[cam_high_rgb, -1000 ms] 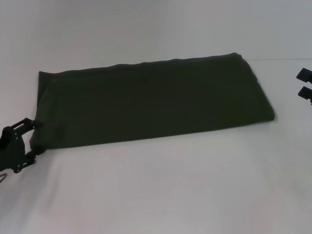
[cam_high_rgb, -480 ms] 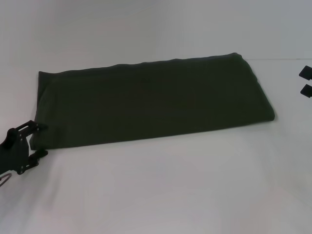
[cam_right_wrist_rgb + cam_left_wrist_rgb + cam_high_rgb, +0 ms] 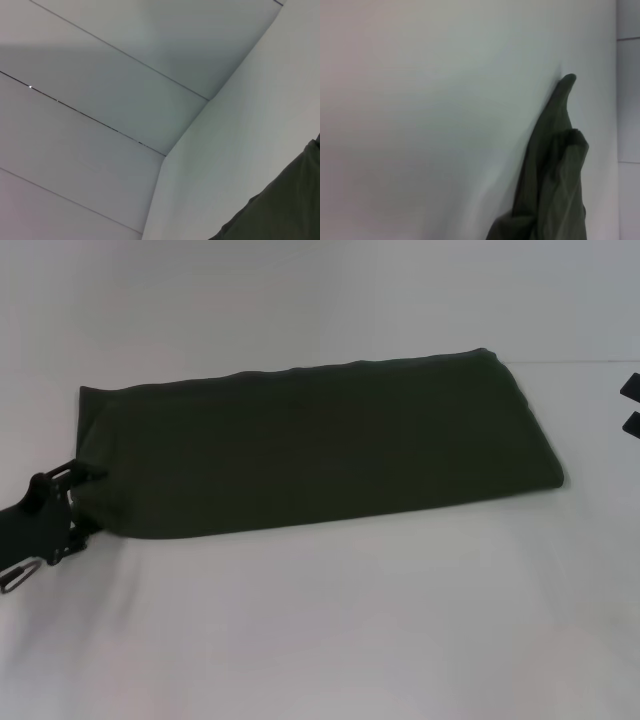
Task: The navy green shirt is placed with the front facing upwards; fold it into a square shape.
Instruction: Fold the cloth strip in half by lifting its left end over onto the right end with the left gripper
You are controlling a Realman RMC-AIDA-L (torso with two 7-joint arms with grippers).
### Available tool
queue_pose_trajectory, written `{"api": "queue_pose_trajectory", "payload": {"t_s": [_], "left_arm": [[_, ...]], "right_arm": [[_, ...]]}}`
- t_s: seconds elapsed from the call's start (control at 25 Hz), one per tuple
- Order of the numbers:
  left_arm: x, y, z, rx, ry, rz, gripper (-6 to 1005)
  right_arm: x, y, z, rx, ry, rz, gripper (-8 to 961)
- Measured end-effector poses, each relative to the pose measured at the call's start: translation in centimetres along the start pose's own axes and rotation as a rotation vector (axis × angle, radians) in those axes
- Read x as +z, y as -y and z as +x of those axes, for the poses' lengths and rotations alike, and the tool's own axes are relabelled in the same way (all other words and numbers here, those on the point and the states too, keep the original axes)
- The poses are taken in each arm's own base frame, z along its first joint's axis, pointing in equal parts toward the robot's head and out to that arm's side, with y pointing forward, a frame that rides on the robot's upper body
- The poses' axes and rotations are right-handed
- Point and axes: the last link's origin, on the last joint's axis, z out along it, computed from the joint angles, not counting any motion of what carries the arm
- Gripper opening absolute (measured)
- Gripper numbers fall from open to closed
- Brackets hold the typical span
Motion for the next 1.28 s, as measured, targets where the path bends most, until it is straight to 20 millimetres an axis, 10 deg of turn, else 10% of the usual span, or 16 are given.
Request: {"api": "queue_pose_trajectory", "payload": {"t_s": [0.4,1.28], "left_arm": [[1.7,-3.3,-0.3,0.152,0.013,-0.082,769],[0.8,-0.9,-0.2,0.115,0.054,0.051,768]], "right_arm": [[0.0,0.0,0.1,0.001,-0.001,0.000,869],[-0.2,0.2,0.1,-0.001,0.005,0.005,869]]}}
